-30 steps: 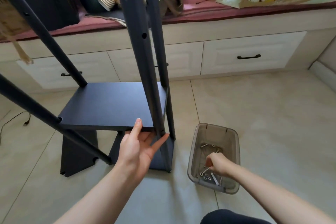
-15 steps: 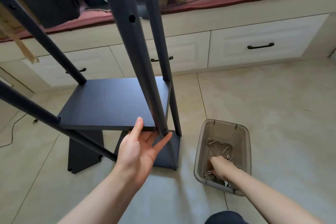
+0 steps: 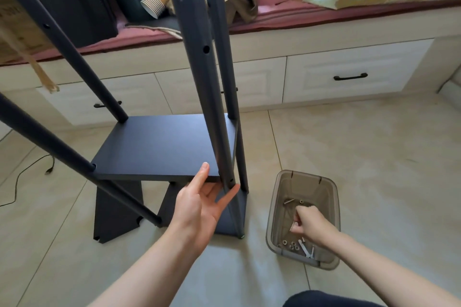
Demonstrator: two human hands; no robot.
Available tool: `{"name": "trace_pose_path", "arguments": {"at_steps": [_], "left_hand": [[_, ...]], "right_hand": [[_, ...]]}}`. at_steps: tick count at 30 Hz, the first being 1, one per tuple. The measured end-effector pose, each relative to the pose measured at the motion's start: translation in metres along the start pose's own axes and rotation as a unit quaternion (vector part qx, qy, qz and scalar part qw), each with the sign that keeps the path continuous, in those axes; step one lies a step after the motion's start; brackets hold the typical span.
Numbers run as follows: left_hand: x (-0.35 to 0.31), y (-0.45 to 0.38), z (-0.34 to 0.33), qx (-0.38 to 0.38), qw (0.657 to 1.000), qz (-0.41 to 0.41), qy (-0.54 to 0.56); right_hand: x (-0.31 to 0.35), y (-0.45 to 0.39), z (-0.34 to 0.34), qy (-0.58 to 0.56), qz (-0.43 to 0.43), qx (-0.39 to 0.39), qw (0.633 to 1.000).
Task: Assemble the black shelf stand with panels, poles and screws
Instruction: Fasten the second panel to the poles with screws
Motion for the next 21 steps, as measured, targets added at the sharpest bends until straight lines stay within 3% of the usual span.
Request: {"name": "trace_pose_path", "arguments": {"at_steps": [6,11,14,21], "left_hand": [[0.000,-0.001,0.001,0.007,1.000,0.002,-0.004],[-0.002,0.002,0.000,-0.006,1.000,0.009,-0.003],[-0.002,0.001,0.002,-0.011,1.000,0.016,-0.001],[-0.002,0.000,0.006,-0.006,1.000,0.018,-0.004]], "right_hand": [[0.086,0.070,0.081,-0.144,0.081,-0.189,0.968],[0.169,0.123,0.125,-0.370,0.179,-0.122,0.904],[0.203,0.140,0.128,-0.356,0.230,-0.092,0.901],[0.188,0.135,0.096,-0.285,0.196,-0.084,0.935]]}}
Point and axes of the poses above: each hand's wrist, its own y-axis away from the middle knuckle, its own z-axis out of the back of the hand, x = y × z, the point moved 3 cm from there along -y, towards the middle knuckle, and after that the axes turned 6 degrees about -y, right-handed, at the moved point
